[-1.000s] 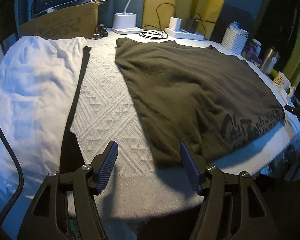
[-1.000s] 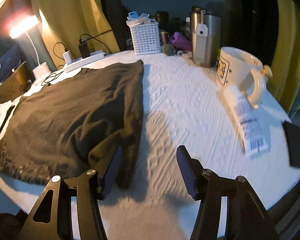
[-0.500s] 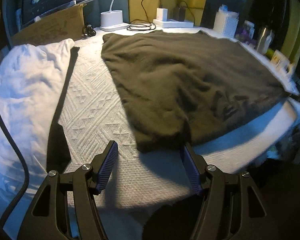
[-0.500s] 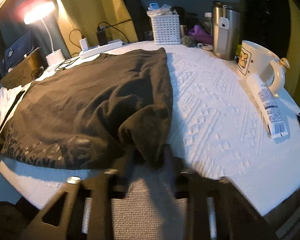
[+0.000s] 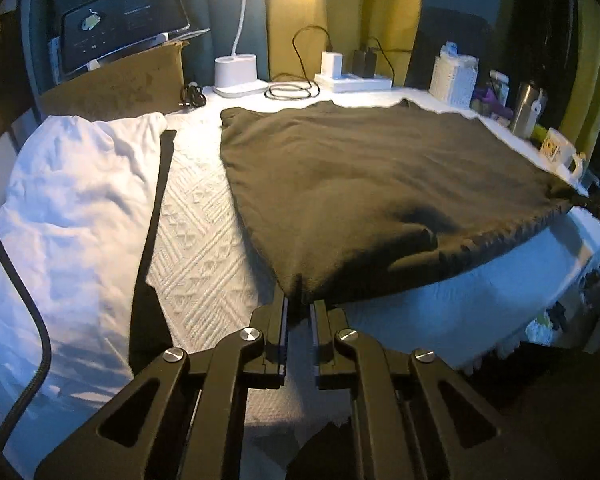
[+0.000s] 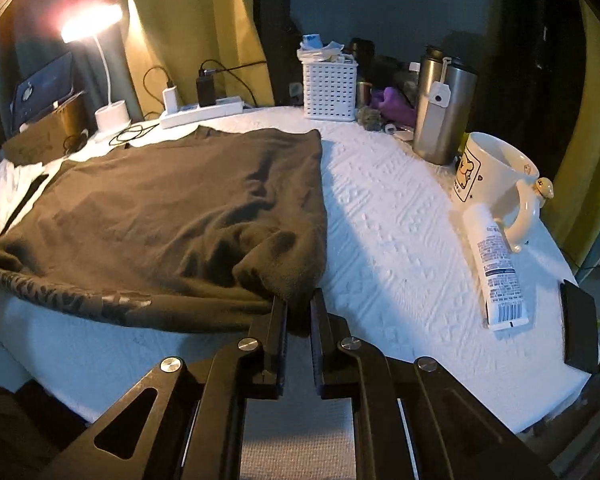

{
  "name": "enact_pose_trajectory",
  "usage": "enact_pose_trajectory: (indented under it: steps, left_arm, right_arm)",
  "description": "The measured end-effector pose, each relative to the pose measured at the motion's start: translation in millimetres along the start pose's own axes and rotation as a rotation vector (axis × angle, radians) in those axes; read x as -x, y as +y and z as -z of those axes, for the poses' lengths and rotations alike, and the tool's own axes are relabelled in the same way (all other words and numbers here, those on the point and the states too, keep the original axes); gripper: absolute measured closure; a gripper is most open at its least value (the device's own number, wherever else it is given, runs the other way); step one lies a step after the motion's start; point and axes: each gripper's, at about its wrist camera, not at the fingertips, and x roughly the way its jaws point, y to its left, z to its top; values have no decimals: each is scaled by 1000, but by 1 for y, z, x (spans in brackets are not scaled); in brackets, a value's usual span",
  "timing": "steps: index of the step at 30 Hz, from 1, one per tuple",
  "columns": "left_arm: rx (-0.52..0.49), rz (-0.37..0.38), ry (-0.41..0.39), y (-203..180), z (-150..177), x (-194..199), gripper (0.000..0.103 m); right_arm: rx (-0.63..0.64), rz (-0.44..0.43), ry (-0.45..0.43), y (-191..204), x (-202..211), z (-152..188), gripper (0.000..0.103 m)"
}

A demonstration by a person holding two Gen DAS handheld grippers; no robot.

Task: Fold small clothes

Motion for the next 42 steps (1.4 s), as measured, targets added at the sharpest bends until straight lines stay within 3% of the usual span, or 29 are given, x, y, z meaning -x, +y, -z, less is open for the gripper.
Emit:
enact_pose_trajectory:
  steps: [5,9,11,12,15,19,25,26,27,28,30,37,42]
  left_arm:
    - [3,16,102,1,16,-16,95]
    - [-2,2,116,4,20,-13,95]
    - [4,-39,121,10,21,-11,95]
    - [15,-51,121,15,21,-10,96]
    - [42,-85,116,28,20,-7,96]
    - [84,-49,85,32,11,1,95]
    - [111,-9,54,31,-3,5,94]
    - [112,-9,49,30,-5,5,93]
    - [116,-8,37,30,-6,7,83]
    - [128,-3,21,31,-8,10,65]
    - [164,24,-16,36,-10,16,43]
    - [203,34,-13,40,-22,8,39]
    - [124,27,27,25,-32,-27,39]
  right_arm:
    - [-8,3,60,-1,-12,18,94]
    - [-47,14,68,-6,-17,30,90]
    - [-65,58,66,-11,-15,30,69]
    - [-70,68,61,-13,-14,31,67]
    - [-74,117,59,-18,-11,31,67]
    - [-114,190,20,-35,5,26,66]
    - [-143,150,-12,-43,4,9,66]
    - [-143,138,-16,-41,2,4,67]
    - [-138,123,-18,-37,-2,0,66]
    - [-130,110,-19,-33,-5,-4,66]
    - [-110,90,-14,-25,-13,-10,66]
    - [-67,69,58,-9,-51,-10,67]
    - [-43,110,36,-10,-52,-5,67]
